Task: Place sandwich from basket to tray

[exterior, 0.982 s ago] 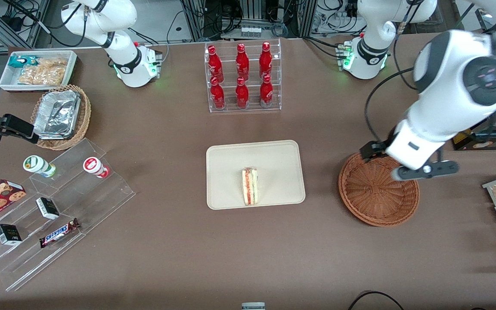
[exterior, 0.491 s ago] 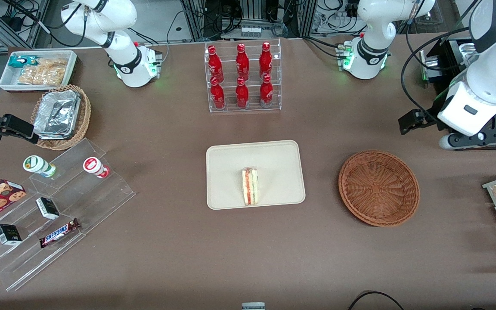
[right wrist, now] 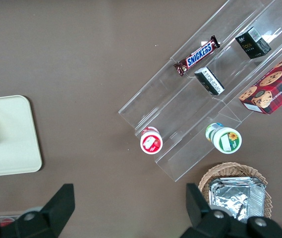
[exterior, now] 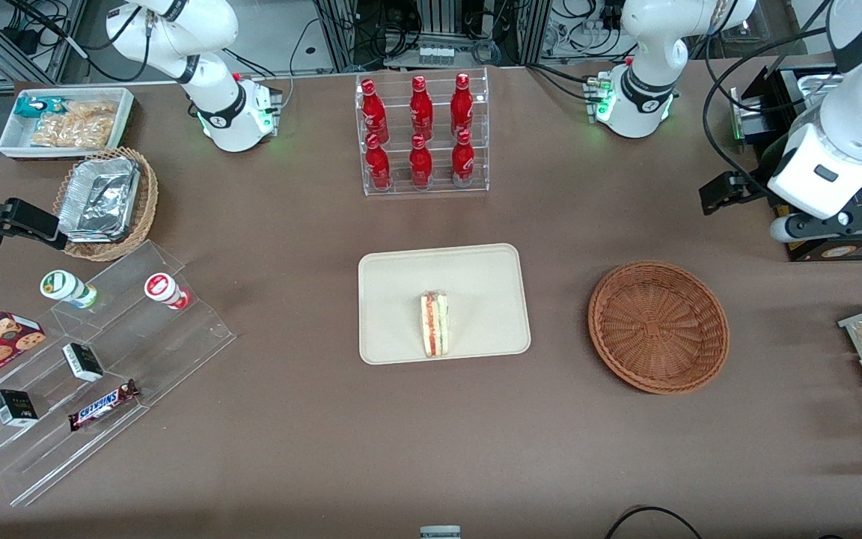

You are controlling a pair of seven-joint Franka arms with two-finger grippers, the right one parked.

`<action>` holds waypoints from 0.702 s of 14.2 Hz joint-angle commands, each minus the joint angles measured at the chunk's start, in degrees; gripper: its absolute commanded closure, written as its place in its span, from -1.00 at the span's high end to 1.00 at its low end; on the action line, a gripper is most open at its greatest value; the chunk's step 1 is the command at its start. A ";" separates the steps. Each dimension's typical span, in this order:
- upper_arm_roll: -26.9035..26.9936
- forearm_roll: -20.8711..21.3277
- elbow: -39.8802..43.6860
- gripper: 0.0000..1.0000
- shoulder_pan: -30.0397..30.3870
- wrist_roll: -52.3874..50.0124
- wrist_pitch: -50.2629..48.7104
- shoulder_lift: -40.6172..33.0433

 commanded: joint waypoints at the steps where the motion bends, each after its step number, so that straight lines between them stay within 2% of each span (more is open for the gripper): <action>1: -0.86 -0.45 0.92 1.00 1.20 0.85 -2.13 -0.93; 10: -1.21 -0.98 0.83 1.00 0.33 -0.02 -1.25 1.34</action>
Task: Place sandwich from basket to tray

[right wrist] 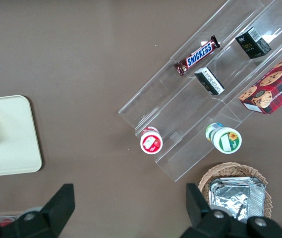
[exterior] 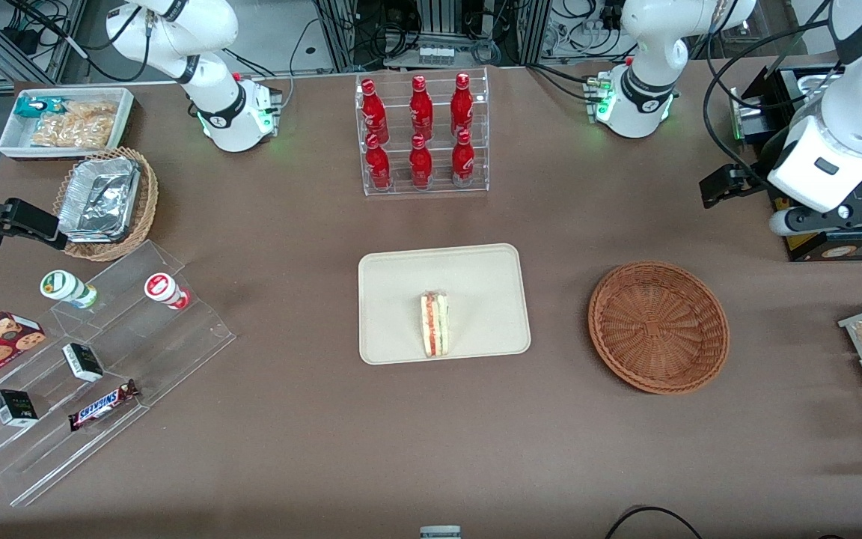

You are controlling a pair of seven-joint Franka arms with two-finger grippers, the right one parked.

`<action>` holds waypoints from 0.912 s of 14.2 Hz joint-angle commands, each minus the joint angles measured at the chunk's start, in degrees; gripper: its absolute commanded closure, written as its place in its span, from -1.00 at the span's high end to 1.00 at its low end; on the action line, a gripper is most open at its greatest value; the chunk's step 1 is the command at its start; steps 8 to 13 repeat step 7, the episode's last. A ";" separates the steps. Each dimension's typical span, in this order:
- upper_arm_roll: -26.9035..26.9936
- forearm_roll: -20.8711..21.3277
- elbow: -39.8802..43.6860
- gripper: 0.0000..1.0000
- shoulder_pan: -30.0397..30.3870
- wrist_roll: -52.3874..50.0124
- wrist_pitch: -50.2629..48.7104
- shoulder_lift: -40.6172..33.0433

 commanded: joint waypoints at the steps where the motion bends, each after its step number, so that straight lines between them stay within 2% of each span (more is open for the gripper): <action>1: -1.13 -0.95 0.68 1.00 0.26 -0.13 -0.49 1.50; 6: -1.04 -0.52 0.68 1.00 0.52 -3.73 -0.58 1.50; 13: -0.95 -0.52 0.68 1.00 0.61 -3.82 -0.49 1.50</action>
